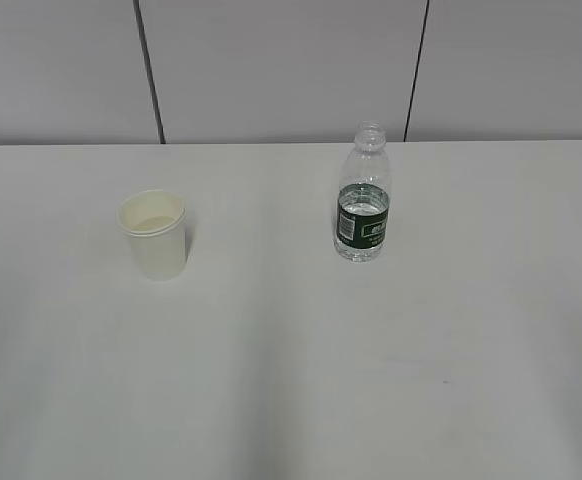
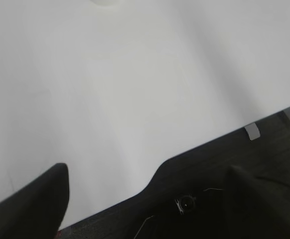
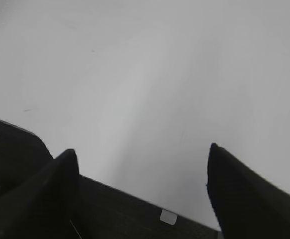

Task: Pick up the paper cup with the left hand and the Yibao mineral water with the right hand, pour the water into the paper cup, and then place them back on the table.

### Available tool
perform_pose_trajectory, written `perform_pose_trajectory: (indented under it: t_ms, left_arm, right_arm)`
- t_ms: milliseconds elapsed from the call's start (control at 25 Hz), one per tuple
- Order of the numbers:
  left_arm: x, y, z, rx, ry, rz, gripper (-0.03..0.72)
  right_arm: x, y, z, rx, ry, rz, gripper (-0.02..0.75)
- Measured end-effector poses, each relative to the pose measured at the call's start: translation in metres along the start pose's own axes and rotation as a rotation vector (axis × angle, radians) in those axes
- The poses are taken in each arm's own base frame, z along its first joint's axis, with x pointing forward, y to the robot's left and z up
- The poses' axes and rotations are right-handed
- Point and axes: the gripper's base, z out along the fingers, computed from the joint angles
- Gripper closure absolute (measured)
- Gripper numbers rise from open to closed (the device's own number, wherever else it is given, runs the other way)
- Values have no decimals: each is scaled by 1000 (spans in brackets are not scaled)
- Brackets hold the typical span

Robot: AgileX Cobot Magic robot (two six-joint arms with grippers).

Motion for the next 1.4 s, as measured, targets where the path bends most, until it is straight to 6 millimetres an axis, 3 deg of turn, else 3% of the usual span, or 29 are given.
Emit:
perform_pose_trajectory:
  t_ms: [920,1400]
  left_arm:
    - [3,2,1,-18,-39,0,122]
    - [23,2,-23,-219,-267,-159,140]
  right_arm:
    - [0,0,1,11,-3,16,147]
    - [21,2,-23,266,-162,227,147]
